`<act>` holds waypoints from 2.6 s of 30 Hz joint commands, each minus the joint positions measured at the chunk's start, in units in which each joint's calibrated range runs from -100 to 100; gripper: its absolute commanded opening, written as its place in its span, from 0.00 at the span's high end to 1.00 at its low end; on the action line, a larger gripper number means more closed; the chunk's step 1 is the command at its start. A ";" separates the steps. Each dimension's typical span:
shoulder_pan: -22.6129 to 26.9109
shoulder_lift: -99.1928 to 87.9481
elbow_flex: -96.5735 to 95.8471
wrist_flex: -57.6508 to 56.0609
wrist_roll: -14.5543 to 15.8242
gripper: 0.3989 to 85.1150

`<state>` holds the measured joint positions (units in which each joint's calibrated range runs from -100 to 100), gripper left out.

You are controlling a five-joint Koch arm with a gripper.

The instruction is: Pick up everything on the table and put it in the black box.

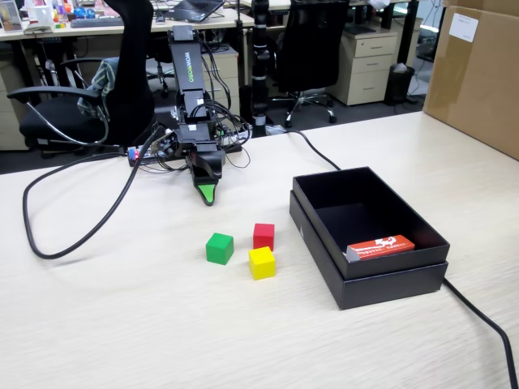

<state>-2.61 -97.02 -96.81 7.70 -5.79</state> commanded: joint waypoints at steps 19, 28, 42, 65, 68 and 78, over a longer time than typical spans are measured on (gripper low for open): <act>0.00 0.92 -0.66 -1.10 0.20 0.41; 0.00 0.81 -0.66 -1.10 0.24 0.41; 0.00 0.81 -0.66 -1.10 0.24 0.41; 0.00 23.87 46.31 -42.05 7.52 0.44; -0.05 32.25 57.37 -49.22 8.74 0.44; -0.93 65.64 88.10 -63.30 10.94 0.44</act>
<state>-3.15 -37.86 -16.93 -53.85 4.52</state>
